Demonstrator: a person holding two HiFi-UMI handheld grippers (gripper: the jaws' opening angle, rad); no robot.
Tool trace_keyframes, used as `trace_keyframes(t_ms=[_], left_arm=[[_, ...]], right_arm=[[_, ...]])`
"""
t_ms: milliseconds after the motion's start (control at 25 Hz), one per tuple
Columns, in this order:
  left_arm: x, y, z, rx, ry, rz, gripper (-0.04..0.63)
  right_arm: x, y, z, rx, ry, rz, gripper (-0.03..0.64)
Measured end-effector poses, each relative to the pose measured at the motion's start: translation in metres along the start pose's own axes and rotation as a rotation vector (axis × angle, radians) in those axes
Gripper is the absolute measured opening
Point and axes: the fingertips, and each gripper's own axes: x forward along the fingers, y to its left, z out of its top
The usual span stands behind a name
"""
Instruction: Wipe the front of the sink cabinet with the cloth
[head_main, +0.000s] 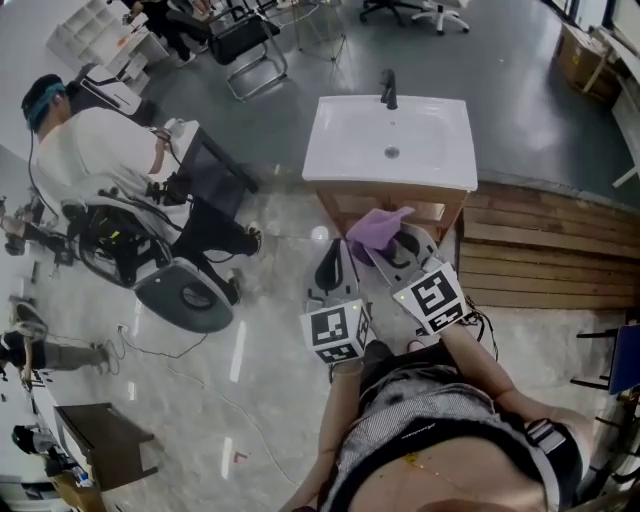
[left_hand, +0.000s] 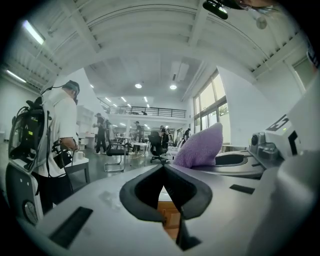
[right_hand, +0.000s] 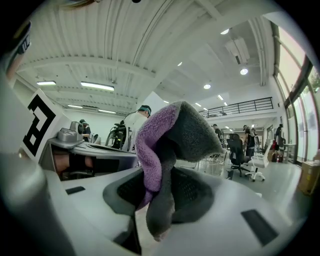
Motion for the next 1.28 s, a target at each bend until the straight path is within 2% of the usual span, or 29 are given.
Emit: trace_keyframes(t_ms=[360,800,1080,1280], left_arm=[[0.020,0.050,-0.004,0.002,0.011,-0.112,0.006],[0.034,0.078,-0.009,0.014,0.023,-0.218,0.006],[0.057,0.082,-0.001,0.008,0.011,-0.222,0.006],[0.089,0.093,0.001,0.012,0.014,-0.209,0.006]], right_arm=[[0.050,0.012,0.003,0.007,0.018,-0.114,0.173],[0.078,0.020,-0.002,0.028,0.045,-0.226,0.173],[0.089,-0.002,0.003,0.028,0.052,-0.253,0.173],[0.122,-0.023,0.004,0.021,0.052,-0.217,0.173]])
